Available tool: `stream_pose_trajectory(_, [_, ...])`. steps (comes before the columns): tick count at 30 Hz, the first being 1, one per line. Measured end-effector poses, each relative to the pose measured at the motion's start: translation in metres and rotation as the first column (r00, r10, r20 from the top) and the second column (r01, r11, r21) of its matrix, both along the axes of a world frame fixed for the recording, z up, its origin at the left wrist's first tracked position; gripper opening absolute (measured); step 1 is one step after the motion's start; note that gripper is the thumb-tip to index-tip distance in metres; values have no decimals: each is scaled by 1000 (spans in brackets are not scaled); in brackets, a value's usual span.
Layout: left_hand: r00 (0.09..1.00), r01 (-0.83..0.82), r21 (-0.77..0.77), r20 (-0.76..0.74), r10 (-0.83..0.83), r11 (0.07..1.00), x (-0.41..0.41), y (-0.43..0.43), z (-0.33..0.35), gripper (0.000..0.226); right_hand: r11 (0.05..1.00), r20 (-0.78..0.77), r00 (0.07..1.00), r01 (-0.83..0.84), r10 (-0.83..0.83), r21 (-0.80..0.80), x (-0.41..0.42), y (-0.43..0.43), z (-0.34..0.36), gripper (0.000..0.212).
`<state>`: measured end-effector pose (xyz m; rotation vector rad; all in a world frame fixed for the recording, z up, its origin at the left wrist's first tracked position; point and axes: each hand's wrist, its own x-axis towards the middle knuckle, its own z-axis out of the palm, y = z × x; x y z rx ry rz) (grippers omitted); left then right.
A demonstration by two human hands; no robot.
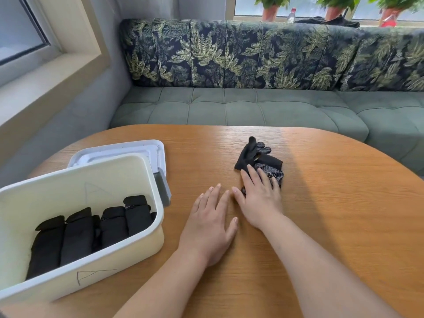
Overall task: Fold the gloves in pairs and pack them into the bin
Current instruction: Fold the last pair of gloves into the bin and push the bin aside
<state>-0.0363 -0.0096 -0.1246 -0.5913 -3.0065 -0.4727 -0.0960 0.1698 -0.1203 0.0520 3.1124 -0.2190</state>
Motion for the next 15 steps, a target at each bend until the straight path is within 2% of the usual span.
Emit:
stream_pose_trajectory(4, [999, 3, 88, -34, 0, 996, 3, -1, 2, 74, 998, -52, 997, -64, 63, -5, 31, -9, -7, 75])
stream_pose_trajectory(8, [992, 24, 149, -126, -5, 989, 5, -1, -1, 65, 992, -85, 988, -126, 125, -9, 63, -17, -10, 72])
stream_pose_trajectory(12, [975, 90, 124, -214, -62, 988, 10, -3, -2, 65, 984, -138, 976, -176, 170, -30, 95, -22, -11, 66])
stream_pose_trajectory(15, [972, 135, 77, -205, -117, 988, 19, -7, -2, 64, 977, -169, 963, -213, 209, -8, 113, -22, -12, 60])
